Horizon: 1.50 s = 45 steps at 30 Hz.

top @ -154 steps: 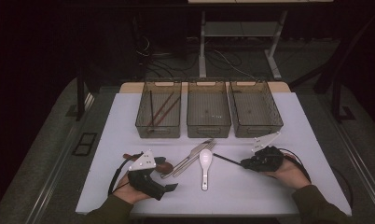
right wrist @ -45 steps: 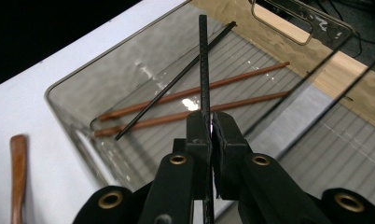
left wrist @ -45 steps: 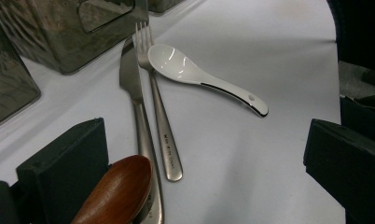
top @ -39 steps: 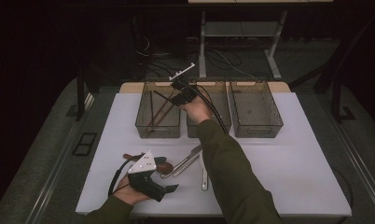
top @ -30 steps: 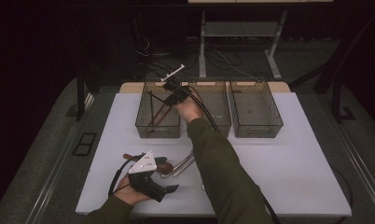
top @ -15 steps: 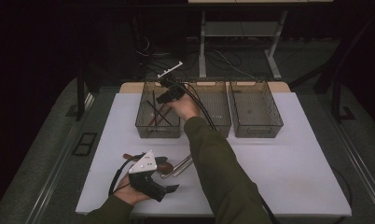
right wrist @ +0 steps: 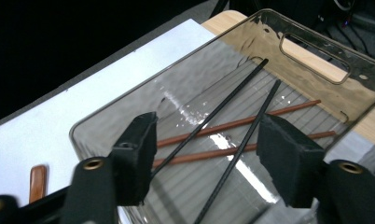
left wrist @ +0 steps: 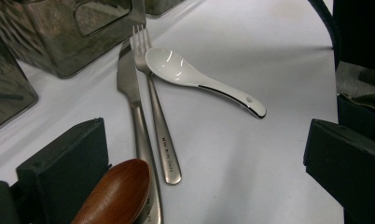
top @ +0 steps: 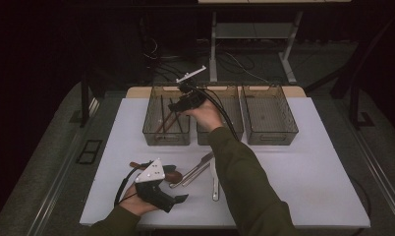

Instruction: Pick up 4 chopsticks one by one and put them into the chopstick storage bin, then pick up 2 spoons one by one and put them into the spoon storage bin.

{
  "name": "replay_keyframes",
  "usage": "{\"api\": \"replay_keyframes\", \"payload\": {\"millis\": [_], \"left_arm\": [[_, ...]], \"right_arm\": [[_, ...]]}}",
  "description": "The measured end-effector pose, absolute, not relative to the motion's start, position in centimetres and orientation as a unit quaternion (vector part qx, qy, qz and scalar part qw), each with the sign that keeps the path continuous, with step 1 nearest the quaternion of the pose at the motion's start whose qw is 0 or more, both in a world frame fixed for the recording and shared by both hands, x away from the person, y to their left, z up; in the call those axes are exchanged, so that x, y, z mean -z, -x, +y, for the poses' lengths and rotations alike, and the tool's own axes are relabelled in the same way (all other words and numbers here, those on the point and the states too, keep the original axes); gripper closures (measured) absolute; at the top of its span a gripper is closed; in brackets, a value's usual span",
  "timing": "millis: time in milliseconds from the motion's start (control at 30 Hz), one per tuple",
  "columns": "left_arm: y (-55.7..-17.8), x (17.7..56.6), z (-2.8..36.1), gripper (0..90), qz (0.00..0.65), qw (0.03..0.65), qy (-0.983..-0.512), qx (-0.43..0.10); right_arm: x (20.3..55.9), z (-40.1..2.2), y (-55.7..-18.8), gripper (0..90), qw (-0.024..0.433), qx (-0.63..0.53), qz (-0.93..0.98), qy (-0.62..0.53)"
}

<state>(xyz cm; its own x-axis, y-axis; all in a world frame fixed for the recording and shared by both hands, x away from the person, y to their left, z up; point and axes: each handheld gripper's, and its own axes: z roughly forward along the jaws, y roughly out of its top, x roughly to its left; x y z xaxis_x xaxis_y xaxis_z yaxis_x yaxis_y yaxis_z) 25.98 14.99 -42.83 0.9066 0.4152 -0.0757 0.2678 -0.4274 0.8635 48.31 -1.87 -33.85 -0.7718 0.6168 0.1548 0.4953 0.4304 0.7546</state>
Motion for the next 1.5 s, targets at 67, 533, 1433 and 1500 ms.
{"api": "replay_keyframes", "payload": {"millis": [67,533,1433,1500], "left_arm": [[-26.0,42.9,14.9,0.0,0.200,0.492,-0.844,-0.076],[-26.0,43.0,14.9,0.0,0.206,0.488,-0.845,-0.077],[-26.1,43.2,15.0,0.0,0.217,0.485,-0.844,-0.076],[-26.1,43.2,15.0,0.0,0.217,0.483,-0.845,-0.077]], "right_arm": [[33.9,-2.6,-47.8,34.8,0.072,-0.424,0.842,-0.325],[34.3,-9.6,-43.5,33.2,0.073,-0.453,0.832,-0.310],[37.6,-21.2,-35.2,20.7,0.112,-0.465,0.814,-0.329],[38.1,-21.9,-34.6,19.9,0.106,-0.467,0.812,-0.335]]}}
